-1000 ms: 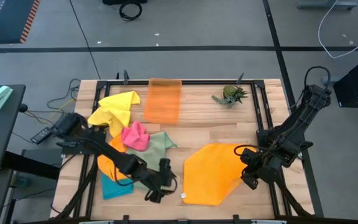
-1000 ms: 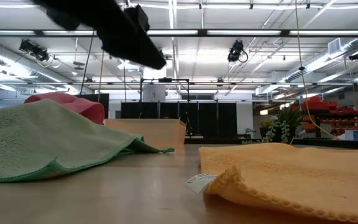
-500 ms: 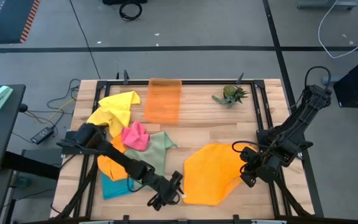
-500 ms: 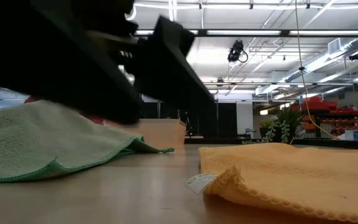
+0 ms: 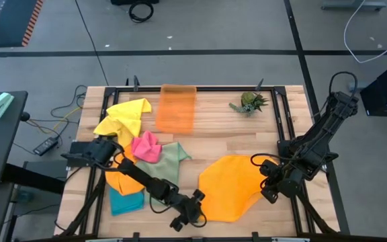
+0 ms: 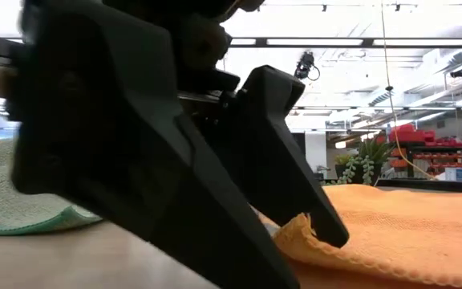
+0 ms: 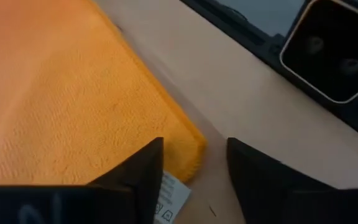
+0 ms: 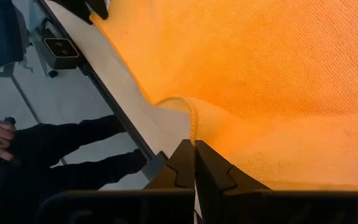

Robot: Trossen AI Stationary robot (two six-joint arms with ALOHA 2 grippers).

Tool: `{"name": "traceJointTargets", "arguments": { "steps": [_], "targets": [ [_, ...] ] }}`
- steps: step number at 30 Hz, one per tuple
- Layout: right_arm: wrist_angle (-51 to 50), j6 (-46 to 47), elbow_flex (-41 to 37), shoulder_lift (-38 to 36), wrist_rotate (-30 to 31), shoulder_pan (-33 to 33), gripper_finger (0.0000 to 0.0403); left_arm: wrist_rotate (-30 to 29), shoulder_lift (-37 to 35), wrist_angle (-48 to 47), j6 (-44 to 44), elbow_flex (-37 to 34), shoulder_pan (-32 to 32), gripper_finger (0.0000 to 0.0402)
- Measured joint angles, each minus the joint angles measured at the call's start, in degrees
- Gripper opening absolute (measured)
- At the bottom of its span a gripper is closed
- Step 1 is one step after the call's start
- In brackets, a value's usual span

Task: Fold microfiber towels
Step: Fold the right orange microfiber cloth

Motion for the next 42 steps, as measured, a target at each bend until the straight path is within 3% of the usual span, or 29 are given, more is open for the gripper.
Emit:
{"name": "traceJointTargets", "arguments": {
  "steps": [6, 8, 11, 14, 18, 22, 26, 33, 37, 42],
  "targets": [
    [0.0, -0.63, -0.02, 0.0, -0.02, 0.52, 0.0003, -0.92, 0.0, 0.38, -7.45, 0.85, 0.86, 0.0041],
    [0.18, -0.58, -0.01, -0.02, -0.03, 1.6, 0.0003, -0.82, -0.83, -0.93, -11.64, 1.42, 0.82, 0.0014],
    [0.17, 0.15, -0.02, 0.0, 0.67, 4.25, 0.0003, -0.71, -4.69, -4.45, -17.14, 1.79, 1.33, 0.0013],
    [0.15, 0.2, -0.02, -0.09, 5.94, 7.24, 0.0003, -3.35, -10.89, -10.33, -19.74, 1.86, 2.57, 0.0007],
    [-1.6, -2.47, 0.65, -1.84, 18.6, 10.23, 0.0003, -9.38, -19.78, -13.88, -21.92, 1.81, 4.42, 0.0007],
    [-9.17, -8.53, 6.18, -5.07, 32.91, 11.81, 0.0003, -13.54, -28.03, -14.39, -25.76, 1.92, 7.58, 0.0006],
    [-20.88, -15.01, 14.86, -7.84, 40.77, 11.56, 0.0003, -17.56, -33.51, -14.8, -27.49, 1.86, 11.49, 0.0004],
    [-43.32, -21.12, 26.92, -10.19, 43.9, 5.61, 0.0003, -18.56, -36.96, -15.9, -26.87, 1.81, 19.93, 0.0004],
    [-42.33, -35.17, 29.3, -12.17, 44.76, 0.73, 0.0003, -18.16, -38.51, -15.33, -22.8, 1.82, 24.27, 0.0004],
    [-42.58, -36.86, 30.52, -12.71, 40.3, -1.67, 0.0003, -12.92, -40.8, -17.37, -19.87, 1.82, 26.7, 0.0004]
  ]
}}
